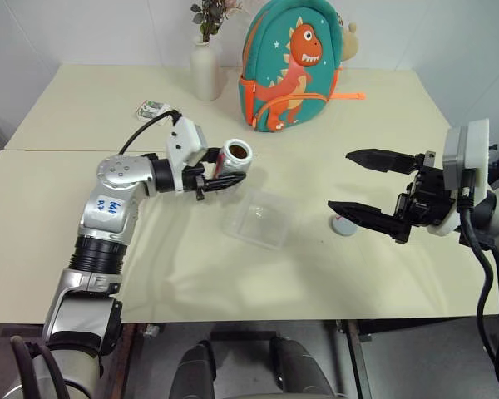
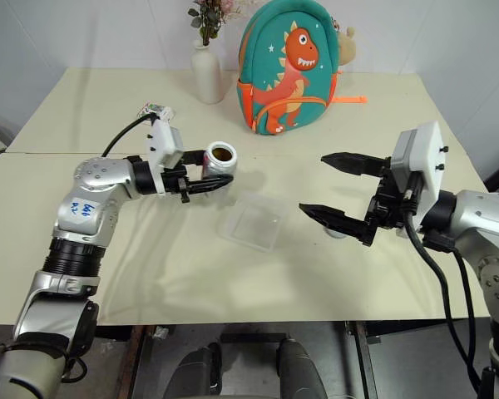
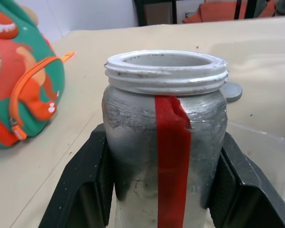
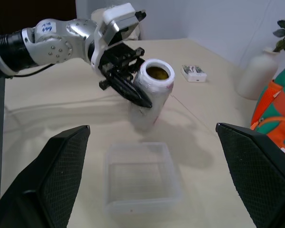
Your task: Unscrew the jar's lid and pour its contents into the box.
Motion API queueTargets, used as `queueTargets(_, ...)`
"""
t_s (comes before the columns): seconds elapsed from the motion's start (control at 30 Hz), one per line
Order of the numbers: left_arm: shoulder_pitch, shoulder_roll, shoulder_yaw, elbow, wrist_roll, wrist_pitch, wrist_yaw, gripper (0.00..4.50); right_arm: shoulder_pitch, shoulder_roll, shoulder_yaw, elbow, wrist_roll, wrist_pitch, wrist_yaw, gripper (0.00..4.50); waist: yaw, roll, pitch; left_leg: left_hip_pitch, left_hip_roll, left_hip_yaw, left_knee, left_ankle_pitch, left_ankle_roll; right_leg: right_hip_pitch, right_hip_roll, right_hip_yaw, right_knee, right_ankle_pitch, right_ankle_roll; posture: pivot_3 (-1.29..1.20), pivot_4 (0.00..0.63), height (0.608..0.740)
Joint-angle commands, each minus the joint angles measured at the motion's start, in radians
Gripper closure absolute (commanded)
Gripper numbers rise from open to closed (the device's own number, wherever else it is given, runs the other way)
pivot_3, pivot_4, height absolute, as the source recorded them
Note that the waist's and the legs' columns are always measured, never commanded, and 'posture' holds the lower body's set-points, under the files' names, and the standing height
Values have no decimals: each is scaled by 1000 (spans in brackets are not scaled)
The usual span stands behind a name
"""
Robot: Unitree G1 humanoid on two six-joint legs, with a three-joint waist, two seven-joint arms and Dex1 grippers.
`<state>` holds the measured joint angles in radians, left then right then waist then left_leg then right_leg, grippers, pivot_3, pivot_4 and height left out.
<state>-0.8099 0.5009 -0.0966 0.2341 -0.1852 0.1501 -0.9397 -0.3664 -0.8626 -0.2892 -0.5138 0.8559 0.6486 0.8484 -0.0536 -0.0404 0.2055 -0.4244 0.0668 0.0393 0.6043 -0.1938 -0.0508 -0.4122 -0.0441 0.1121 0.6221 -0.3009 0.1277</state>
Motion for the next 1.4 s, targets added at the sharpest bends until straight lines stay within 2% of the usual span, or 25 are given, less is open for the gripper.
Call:
queueTargets(0.03, -65, -15, -11, 2, 112, -110, 121, 2414, 8, 13, -13, -30, -1, -19, -24, 34, 1, 0, 0, 0, 0, 0, 0, 0, 0, 0, 0, 0, 0, 0, 0, 0, 150, 740)
queueTargets(0.2, -132, 8, -122, 92, 468, -482, 415, 2414, 16, 44, -11, -28, 0, -18, -57, 34, 3, 0, 0, -1, 0, 0, 1, 0, 0, 0, 0, 1, -1, 1, 3, 0, 150, 740)
queueTargets(0.37, -163, 91, -267, 105, 897, -776, 762, 2414, 17, 75, -8, -27, -6, -21, -90, 34, 2, 0, 0, 0, 0, 1, 1, -1, 0, 0, 0, 2, -1, 5, 10, 0, 150, 740)
queueTargets(0.43, -172, 114, -314, 105, 1051, -800, 903, 2414, 20, 88, -7, -29, -6, -22, -104, 34, 2, 0, 0, -1, 0, 2, 0, -1, 0, -1, 0, 2, -1, 5, 10, 0, 150, 740)
queueTargets(0.47, -174, 116, -321, 104, 1085, -814, 953, 2414, 22, 94, -6, -30, -8, -22, -110, 34, 3, 0, 0, -1, 0, 2, 0, -1, 0, -1, 0, 2, -1, 5, 10, 0, 150, 740)
queueTargets(0.5, -182, 130, -353, 92, 1193, -799, 1067, 2414, 23, 103, -6, -31, -9, -24, -118, 34, 4, 0, 0, -1, 0, 2, 0, -1, 0, -1, 0, 2, -1, 5, 10, 0, 150, 740)
queueTargets(0.6, -202, 136, -418, 124, 1373, -767, 1302, 2414, 20, 130, -6, -35, -6, -28, -147, 34, 9, 0, 0, -1, 0, 2, 1, -1, 0, -1, 0, 2, -1, 5, 10, 0, 150, 740)
queueTargets(0.77, -250, 101, -518, 183, 1566, -674, 1590, 2414, 24, 166, -5, -38, -6, -37, -185, 34, 21, 0, 0, -1, 0, 2, 1, -1, 0, -1, 0, 2, 0, 6, 10, 0, 150, 740)
queueTargets(0.93, -306, 129, -617, 262, 1694, -637, 1721, 2414, 22, 181, -8, -30, -2, -40, -196, 34, 25, 0, 0, -2, 0, 3, 1, -1, 0, -2, 0, 2, 0, 6, 10, 0, 150, 740)
queueTargets(1.13, -348, 163, -712, 313, 1769, -641, 1804, 2414, 2, 210, 6, -14, -10, -53, -207, 34, 26, 0, 0, -2, 0, 3, 1, -1, -1, -2, 0, 2, 1, 5, 10, 0, 150, 740)
queueTargets(1.3, -372, 152, -703, 350, 1699, -687, 1749, 2414, 1, 221, 14, -18, -9, -55, -212, 34, 29, 0, 0, -2, 0, 3, 1, -2, -1, -2, 0, 2, 1, 5, 11, 0, 150, 740)
queueTargets(1.4, -375, 156, -662, 375, 1588, -759, 1677, 2414, 10, 220, 8, -21, -5, -54, -214, 34, 29, 0, 0, -2, 0, 3, 1, -2, -1, -2, 0, 2, 1, 5, 11, 0, 150, 740)
